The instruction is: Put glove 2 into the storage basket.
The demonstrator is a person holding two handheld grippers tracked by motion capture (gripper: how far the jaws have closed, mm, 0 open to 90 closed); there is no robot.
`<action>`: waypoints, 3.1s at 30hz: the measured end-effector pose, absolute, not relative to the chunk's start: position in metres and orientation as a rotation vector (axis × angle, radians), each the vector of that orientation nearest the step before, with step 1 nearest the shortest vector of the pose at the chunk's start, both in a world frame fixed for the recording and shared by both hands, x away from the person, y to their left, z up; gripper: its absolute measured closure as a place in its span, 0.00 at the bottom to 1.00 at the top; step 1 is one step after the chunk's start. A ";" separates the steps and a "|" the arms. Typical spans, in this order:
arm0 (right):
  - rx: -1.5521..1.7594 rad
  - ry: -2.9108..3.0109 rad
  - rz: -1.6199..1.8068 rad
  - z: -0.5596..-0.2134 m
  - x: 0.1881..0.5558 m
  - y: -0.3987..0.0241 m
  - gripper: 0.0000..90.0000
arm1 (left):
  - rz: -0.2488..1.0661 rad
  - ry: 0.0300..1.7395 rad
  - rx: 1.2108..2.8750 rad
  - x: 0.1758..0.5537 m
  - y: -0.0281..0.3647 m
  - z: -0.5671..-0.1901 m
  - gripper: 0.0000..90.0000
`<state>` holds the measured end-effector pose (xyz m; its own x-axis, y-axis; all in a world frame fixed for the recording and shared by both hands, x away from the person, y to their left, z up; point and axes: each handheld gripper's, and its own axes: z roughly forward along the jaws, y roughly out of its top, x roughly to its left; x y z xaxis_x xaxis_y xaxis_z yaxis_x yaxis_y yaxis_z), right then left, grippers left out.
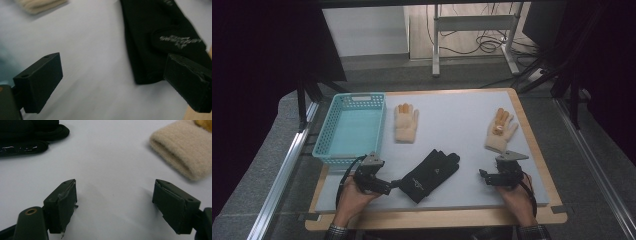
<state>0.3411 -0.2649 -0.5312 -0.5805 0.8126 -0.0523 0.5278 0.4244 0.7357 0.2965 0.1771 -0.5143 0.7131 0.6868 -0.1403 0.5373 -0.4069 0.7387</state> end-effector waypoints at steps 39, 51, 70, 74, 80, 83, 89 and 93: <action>1.139 2.281 0.966 -0.531 0.341 -0.265 0.22 | 0.226 0.899 2.418 0.318 0.047 -0.529 0.02; 1.139 2.280 0.964 -0.531 0.341 -0.265 0.22 | 0.297 0.957 2.362 0.321 0.064 -0.520 0.57; 1.140 2.280 0.966 -0.531 0.341 -0.265 0.22 | 0.316 1.019 2.284 0.338 0.091 -0.486 0.68; 1.140 2.280 0.966 -0.531 0.341 -0.265 0.22 | 0.329 1.026 2.279 0.343 0.096 -0.474 0.68; 1.138 2.280 0.965 -0.531 0.341 -0.265 0.22 | 0.361 1.050 2.263 0.353 0.104 -0.456 0.68; 1.140 2.280 0.966 -0.531 0.341 -0.265 0.22 | 0.366 1.069 2.253 0.360 0.111 -0.447 0.68; 1.140 2.280 0.967 -0.531 0.341 -0.265 0.22 | 0.384 1.118 2.234 0.373 0.126 -0.434 0.67; 1.139 2.280 0.966 -0.531 0.341 -0.265 0.22 | 0.405 1.151 2.218 0.381 0.139 -0.427 0.67</action>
<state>0.3407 -0.2650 -0.5312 -0.5805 0.8124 -0.0540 0.5262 0.4250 0.7365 0.3811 0.1393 -0.4269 0.5772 0.8166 -0.0055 0.6334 -0.4435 0.6341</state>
